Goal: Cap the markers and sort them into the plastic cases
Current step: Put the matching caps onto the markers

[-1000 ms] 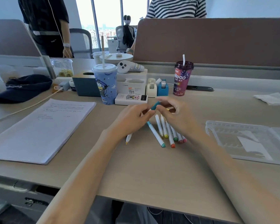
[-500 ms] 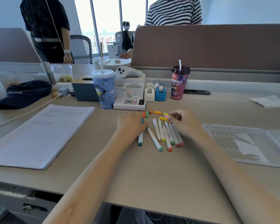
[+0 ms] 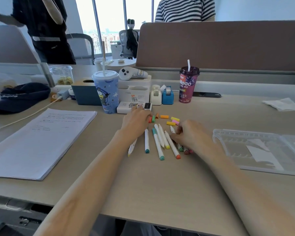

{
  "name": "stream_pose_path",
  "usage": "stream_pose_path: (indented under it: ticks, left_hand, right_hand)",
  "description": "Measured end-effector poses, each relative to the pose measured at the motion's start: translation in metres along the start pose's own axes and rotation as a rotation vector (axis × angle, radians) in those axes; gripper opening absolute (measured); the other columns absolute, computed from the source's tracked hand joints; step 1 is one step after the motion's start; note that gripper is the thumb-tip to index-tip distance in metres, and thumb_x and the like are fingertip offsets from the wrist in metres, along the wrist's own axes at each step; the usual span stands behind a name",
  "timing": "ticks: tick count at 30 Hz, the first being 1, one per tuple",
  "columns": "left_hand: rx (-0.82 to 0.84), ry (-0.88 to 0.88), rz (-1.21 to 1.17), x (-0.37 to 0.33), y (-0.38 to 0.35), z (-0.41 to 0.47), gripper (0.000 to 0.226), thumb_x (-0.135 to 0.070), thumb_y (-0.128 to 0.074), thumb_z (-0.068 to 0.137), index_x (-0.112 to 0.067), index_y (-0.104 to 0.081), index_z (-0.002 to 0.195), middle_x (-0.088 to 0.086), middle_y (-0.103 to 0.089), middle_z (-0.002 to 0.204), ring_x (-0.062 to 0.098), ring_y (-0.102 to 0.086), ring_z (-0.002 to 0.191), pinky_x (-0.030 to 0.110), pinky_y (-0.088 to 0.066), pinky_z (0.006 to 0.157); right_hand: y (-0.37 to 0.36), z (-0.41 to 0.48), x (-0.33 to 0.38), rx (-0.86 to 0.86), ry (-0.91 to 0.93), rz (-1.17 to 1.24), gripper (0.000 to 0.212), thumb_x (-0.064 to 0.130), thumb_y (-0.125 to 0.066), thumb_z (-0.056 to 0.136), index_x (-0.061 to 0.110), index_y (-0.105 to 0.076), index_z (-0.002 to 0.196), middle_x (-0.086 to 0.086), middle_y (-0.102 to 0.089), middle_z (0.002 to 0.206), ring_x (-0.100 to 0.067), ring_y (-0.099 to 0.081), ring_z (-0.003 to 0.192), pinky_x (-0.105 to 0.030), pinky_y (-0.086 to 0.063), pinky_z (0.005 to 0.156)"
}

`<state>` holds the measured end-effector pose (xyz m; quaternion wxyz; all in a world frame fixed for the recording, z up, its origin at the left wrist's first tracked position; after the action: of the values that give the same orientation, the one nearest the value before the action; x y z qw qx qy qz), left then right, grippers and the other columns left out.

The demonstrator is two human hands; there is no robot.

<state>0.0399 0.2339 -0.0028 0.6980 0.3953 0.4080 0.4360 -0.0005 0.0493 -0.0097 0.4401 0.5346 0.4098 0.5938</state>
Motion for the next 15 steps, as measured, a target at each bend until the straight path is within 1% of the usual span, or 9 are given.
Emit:
stream_pose_path:
  ticks: [2, 4, 7, 10, 11, 13, 15]
  left_hand:
    - [0.053, -0.039, 0.051, -0.004, -0.002, 0.011, 0.030, -0.026, -0.041, 0.101, -0.024, -0.059, 0.125, 0.004, -0.054, 0.122, 0.022, -0.043, 0.115, 0.039, -0.047, 0.088]
    - [0.079, -0.049, 0.101, -0.008, -0.004, 0.018, 0.033, -0.033, -0.040, 0.101, -0.021, -0.059, 0.125, 0.005, -0.054, 0.122, 0.022, -0.044, 0.116, 0.038, -0.046, 0.089]
    - [0.081, -0.027, 0.161, -0.012, -0.007, 0.024, 0.037, -0.039, -0.042, 0.099, -0.015, -0.063, 0.117, 0.006, -0.056, 0.117, 0.023, -0.045, 0.114, 0.038, -0.045, 0.088]
    - [0.086, 0.000, 0.201, -0.011, -0.012, 0.028, 0.033, -0.037, -0.049, 0.096, -0.013, -0.065, 0.113, 0.006, -0.055, 0.116, 0.023, -0.045, 0.114, 0.037, -0.046, 0.087]
    - [0.090, 0.009, 0.194, -0.010, -0.014, 0.029, 0.031, -0.036, -0.051, 0.095, -0.013, -0.065, 0.111, 0.006, -0.055, 0.115, 0.023, -0.044, 0.113, 0.037, -0.046, 0.086]
    - [0.095, 0.025, 0.169, -0.011, -0.015, 0.030, 0.029, -0.035, -0.054, 0.094, -0.013, -0.066, 0.107, 0.006, -0.054, 0.114, 0.023, -0.044, 0.112, 0.036, -0.046, 0.085]
    - [0.103, 0.035, 0.129, -0.010, -0.017, 0.032, 0.027, -0.034, -0.056, 0.093, -0.012, -0.067, 0.104, 0.006, -0.053, 0.112, 0.022, -0.044, 0.110, 0.036, -0.046, 0.084]
  right_hand:
    - [0.000, -0.001, 0.000, -0.004, -0.021, 0.021, 0.028, 0.047, -0.064, 0.084, 0.020, -0.067, 0.078, -0.001, -0.065, 0.074, -0.013, -0.061, 0.070, -0.031, -0.055, 0.065]
    - [0.001, -0.001, -0.004, 0.002, -0.053, 0.090, 0.031, 0.049, -0.064, 0.084, 0.018, -0.068, 0.079, -0.002, -0.067, 0.075, -0.014, -0.061, 0.071, -0.032, -0.054, 0.066]
    - [0.005, -0.001, -0.010, -0.022, -0.100, 0.274, 0.034, 0.051, -0.064, 0.083, 0.017, -0.069, 0.080, -0.003, -0.066, 0.076, -0.015, -0.061, 0.075, -0.033, -0.051, 0.067]
    - [0.010, 0.000, -0.012, -0.095, -0.105, 0.479, 0.039, 0.049, -0.066, 0.081, 0.010, -0.071, 0.082, -0.008, -0.068, 0.081, -0.017, -0.062, 0.076, -0.035, -0.052, 0.068]
    - [0.012, 0.000, -0.012, -0.105, -0.098, 0.549, 0.040, 0.048, -0.067, 0.081, 0.008, -0.071, 0.080, -0.011, -0.069, 0.083, -0.018, -0.061, 0.073, -0.035, -0.052, 0.067]
    - [0.013, 0.000, -0.010, -0.092, -0.077, 0.642, 0.035, 0.043, -0.068, 0.082, 0.009, -0.072, 0.078, -0.009, -0.069, 0.080, -0.014, -0.058, 0.067, -0.029, -0.049, 0.062]
    - [0.014, 0.000, -0.009, -0.071, -0.059, 0.694, 0.025, 0.038, -0.069, 0.084, 0.014, -0.072, 0.080, 0.002, -0.069, 0.074, -0.009, -0.059, 0.067, -0.022, -0.047, 0.060]
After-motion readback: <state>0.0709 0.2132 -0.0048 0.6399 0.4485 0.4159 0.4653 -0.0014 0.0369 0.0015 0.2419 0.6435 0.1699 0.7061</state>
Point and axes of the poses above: each hand's wrist, its own z-axis towards the middle knuckle, its own y-axis out of the back of the hand, x = y × z, the point moved 4 cm from there along z, towards the middle knuckle
